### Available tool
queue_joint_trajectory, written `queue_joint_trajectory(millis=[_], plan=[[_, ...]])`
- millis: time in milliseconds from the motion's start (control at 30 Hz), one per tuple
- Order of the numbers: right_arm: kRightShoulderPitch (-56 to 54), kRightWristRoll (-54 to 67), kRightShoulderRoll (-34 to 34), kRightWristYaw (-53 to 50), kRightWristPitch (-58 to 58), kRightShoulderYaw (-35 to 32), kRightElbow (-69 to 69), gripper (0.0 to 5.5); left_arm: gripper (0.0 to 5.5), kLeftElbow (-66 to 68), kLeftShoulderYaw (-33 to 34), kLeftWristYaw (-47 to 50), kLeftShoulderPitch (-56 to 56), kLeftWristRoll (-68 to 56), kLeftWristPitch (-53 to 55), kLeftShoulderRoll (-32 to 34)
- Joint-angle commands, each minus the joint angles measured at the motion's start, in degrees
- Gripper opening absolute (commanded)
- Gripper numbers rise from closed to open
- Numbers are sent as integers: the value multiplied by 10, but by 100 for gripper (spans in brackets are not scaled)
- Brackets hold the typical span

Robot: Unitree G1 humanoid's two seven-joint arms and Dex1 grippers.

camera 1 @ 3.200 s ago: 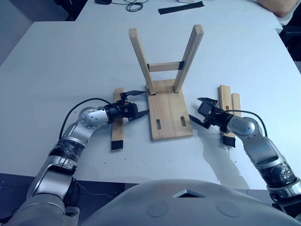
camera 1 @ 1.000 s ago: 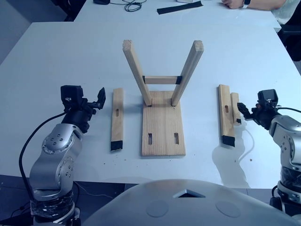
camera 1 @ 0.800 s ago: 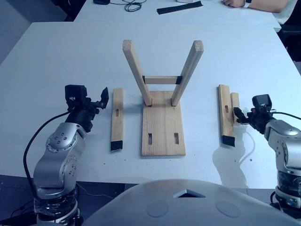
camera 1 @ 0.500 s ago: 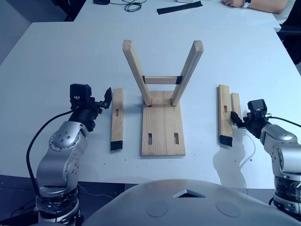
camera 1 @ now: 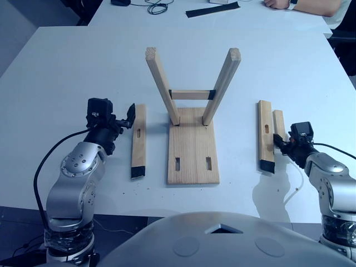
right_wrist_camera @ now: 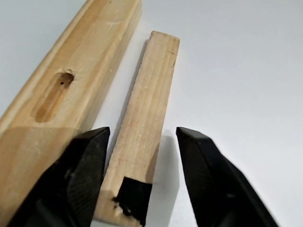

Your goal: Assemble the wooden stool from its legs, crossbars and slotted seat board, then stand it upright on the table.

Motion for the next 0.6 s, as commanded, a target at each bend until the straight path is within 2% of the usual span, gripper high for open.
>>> queue_joint_trajectory(millis=[33, 167, 400, 600], plan=[[16, 5, 15, -7, 28, 2, 23, 191, 406, -1, -4, -9, -14, 10, 14, 10], [5, 4, 14, -11, 23, -1, 28, 134, 406, 3, 0, -13, -26, 12, 18, 15], [-48, 3, -7, -4, 2, -12, 47, 133, 406, 29, 26, -29, -51, 23, -6, 35], [-155, 46, -28, 21, -28, -68, 72, 133, 406, 50, 87, -92, -109, -31, -50, 59]])
